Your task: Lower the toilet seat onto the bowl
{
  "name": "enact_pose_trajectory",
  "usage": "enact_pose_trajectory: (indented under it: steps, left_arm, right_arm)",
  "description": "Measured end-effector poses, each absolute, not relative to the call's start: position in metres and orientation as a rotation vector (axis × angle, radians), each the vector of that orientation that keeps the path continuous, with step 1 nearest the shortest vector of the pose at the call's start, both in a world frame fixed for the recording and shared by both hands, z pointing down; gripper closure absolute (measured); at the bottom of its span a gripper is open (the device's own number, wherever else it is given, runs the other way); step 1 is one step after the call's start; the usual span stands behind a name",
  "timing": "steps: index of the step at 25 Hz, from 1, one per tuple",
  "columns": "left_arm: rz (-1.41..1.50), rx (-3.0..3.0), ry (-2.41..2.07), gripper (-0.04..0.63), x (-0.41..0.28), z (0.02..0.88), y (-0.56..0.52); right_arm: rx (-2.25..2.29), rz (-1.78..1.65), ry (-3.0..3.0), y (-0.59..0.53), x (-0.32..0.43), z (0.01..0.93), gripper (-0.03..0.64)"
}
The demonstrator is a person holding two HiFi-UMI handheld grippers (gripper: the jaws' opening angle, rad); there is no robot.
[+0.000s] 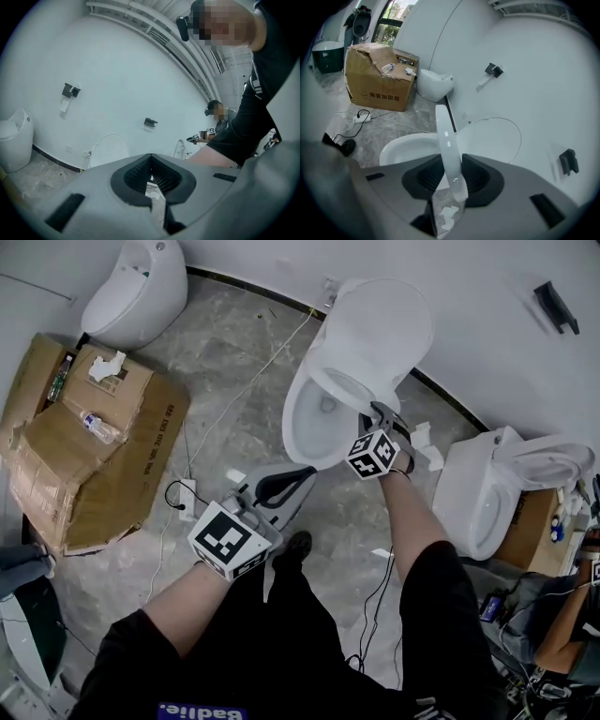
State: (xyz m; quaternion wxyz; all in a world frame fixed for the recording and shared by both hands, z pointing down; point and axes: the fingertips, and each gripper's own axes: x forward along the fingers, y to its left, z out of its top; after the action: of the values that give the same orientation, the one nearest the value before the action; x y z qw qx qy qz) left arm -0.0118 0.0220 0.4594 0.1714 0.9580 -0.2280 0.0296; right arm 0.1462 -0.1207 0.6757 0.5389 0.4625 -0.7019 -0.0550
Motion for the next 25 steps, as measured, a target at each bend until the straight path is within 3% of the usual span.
enact_pose_trajectory:
  steps: [14,25]
  left_arm:
    - [0.019,2.638,-0.775,0.58,-0.003,0.481,0.036]
    - [-0.046,2.641,-0.742,0.58,-0.035,0.505,0.034]
  right_arm:
    - [0.929,-0.18,-1.701,-0.078,0.117,0.719,0.495]
    - [0.97,-0.211,-1.661,-0.041,0.099,0.767,0.486]
